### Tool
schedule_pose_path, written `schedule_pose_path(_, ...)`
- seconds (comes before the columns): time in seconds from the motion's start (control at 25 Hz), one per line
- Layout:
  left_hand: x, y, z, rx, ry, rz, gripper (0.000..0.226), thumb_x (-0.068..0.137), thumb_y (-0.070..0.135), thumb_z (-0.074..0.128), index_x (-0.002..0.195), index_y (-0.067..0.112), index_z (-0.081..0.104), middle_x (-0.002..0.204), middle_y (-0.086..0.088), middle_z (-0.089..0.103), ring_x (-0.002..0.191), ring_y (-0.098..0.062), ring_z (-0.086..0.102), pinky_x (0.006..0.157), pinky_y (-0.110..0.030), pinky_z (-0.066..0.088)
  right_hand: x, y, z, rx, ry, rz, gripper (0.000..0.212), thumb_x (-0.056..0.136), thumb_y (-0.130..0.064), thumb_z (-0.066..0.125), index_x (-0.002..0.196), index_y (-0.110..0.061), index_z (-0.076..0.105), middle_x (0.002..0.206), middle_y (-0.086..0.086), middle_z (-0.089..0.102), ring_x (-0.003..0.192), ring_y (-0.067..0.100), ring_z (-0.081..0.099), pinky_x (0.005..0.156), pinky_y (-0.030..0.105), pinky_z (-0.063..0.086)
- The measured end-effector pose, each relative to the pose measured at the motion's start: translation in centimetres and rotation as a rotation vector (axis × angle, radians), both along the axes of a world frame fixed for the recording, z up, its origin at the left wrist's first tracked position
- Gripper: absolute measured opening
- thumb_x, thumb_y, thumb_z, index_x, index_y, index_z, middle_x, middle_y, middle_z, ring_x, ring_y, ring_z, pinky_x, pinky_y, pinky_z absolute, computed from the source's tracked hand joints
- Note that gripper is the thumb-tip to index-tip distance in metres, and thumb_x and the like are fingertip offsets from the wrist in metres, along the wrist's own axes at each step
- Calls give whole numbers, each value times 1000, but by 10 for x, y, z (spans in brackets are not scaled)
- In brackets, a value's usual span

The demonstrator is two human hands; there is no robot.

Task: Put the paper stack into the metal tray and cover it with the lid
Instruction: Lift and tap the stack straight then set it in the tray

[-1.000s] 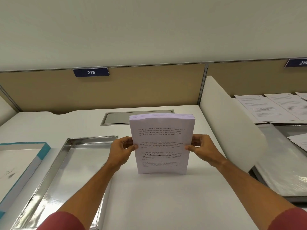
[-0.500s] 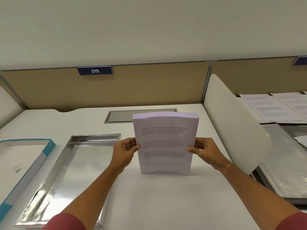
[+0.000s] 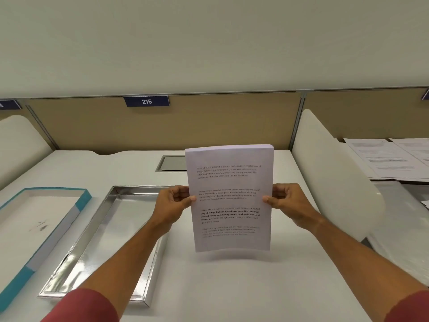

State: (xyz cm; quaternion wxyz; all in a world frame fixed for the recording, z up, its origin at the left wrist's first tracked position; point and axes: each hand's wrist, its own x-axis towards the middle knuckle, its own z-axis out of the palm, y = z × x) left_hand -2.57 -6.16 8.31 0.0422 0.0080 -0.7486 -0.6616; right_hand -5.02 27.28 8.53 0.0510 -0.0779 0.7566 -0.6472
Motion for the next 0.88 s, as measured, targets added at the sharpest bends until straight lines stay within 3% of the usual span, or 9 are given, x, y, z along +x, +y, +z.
schedule_pose_path(0.48,25,-118,28,125,-55,175,12,83,6,73,94,5,71,89,-6,79,81,-21,76,62,-25,60,-5,-123,35,-108,-58,120,30,80,-12,79,108,-2,74,102,8,79,92,27,76,69,33,62)
schedule_pose_path(0.88,0,-265,-15,147,-214,206,8,80,0,73,76,7,73,73,-3,78,65,-17,75,54,-24,57,4,-288,-6,-91,-255,-62,20,82,-9,76,97,5,75,97,16,78,88,30,76,73,33,60)
